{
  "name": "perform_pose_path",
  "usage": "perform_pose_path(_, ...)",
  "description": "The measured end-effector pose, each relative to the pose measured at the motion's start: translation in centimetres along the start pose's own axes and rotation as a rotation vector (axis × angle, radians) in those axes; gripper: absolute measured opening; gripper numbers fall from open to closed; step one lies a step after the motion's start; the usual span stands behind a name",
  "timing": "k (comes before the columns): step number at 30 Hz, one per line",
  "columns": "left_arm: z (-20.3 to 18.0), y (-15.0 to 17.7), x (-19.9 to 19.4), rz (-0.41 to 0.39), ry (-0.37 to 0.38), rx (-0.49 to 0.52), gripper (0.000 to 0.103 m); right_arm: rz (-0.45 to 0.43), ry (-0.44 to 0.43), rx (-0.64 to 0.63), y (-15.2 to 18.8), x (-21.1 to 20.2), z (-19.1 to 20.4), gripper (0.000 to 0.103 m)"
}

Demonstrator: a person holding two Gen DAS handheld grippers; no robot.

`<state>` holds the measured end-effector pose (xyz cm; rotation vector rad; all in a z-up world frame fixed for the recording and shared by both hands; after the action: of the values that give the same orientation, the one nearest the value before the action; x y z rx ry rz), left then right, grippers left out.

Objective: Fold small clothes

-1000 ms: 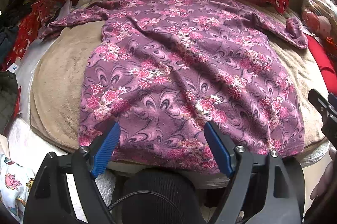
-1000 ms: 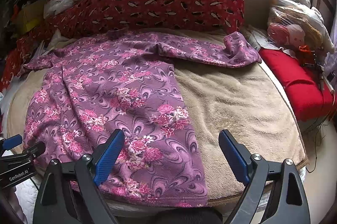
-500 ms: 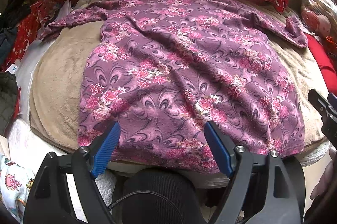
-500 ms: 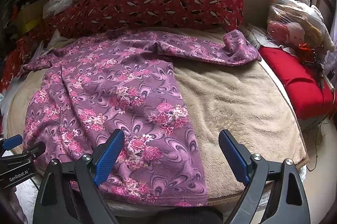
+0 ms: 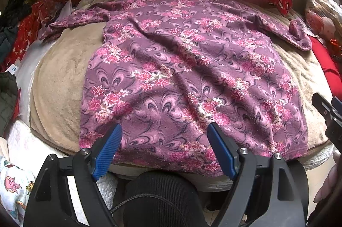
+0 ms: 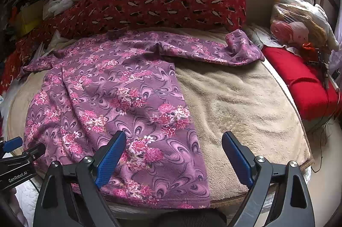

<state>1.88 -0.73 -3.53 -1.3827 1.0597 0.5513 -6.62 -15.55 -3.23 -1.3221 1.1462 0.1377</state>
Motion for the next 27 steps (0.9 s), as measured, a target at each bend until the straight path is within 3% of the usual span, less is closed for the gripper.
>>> perform_pose_path(17, 0.2, -1.0, -1.4, -0.032, 0.034, -0.015, 0.082, -0.001, -0.003, 0.015, 0.2, -0.5, -0.7, 0.091)
perform_pose_path(27, 0.8, -2.1, -0.4, -0.008, 0.044, -0.044, 0.082, 0.011, -0.018, 0.005, 0.1, -0.2, -0.5, 0.09)
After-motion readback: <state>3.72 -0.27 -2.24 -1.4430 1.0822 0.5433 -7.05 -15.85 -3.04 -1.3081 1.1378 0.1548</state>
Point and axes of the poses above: each gripper's, at about its wrist camera, not at the fingertips, and x roughly the way its jaws point, z to its left, y to its underside, the point moved 1 cm from there along x, roughly the way its jaws point, and after that the axes turned 13 degrees about y, right-handed, at the moved point
